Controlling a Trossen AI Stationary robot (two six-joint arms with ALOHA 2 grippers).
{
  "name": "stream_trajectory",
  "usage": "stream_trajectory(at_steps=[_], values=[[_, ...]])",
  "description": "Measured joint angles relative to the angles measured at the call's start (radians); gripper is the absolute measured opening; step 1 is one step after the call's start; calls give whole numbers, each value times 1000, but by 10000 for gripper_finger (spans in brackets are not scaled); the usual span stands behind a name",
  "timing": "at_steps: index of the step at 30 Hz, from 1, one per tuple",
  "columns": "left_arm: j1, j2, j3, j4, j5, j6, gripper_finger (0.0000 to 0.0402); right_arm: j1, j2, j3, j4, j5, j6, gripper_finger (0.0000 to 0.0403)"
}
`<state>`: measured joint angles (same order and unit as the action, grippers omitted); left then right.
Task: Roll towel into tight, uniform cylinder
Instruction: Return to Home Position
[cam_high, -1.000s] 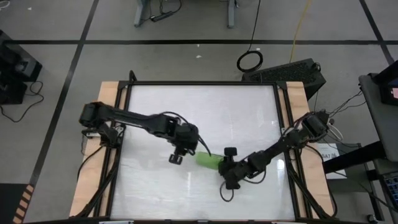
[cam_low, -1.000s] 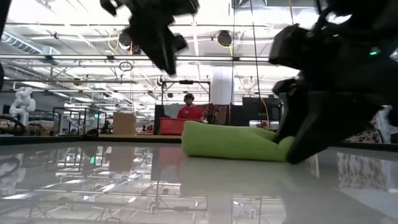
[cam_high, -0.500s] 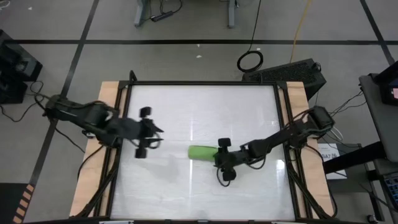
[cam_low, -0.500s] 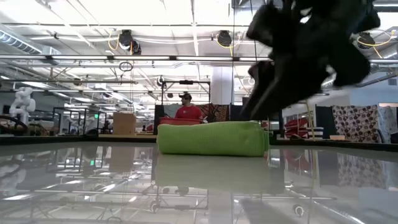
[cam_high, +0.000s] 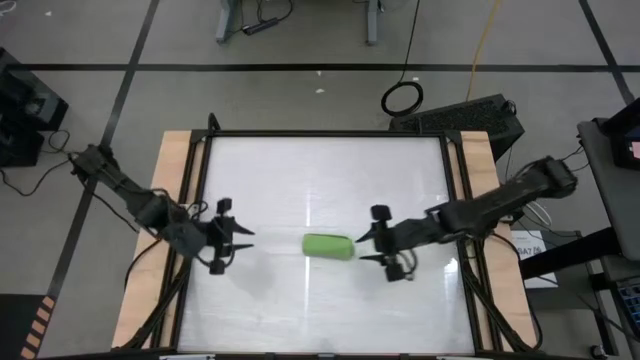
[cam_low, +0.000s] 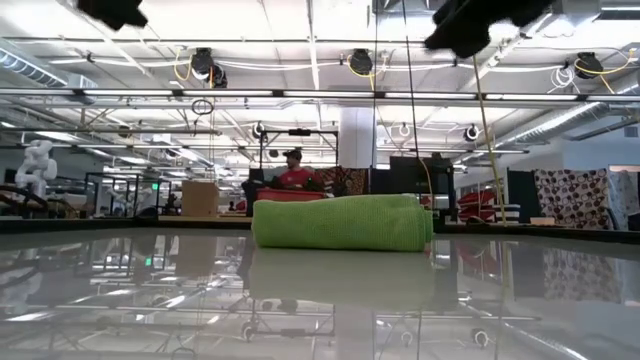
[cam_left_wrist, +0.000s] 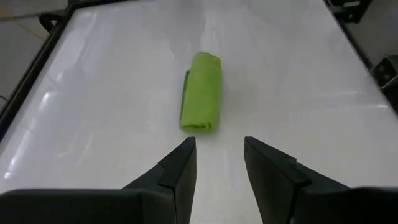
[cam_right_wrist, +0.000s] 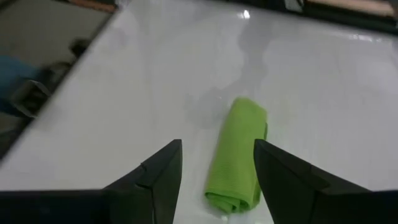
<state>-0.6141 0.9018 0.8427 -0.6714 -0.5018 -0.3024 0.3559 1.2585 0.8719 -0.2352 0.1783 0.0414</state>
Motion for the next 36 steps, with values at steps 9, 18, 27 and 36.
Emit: stream_trajectory(at_steps=[9,18,27,36], values=[[-125,-59,-346,424,-166,39,141,65,-342,-171,-22,46,43,177],[-103,-150,-699,894,-357,73,141,130,-645,-668,357,54,170,167],[-10,-207,-836,1013,-342,-5,141,139,-713,-858,550,58,144,167],[49,-205,-836,995,-340,2,141,135,-712,-858,569,62,48,166]])
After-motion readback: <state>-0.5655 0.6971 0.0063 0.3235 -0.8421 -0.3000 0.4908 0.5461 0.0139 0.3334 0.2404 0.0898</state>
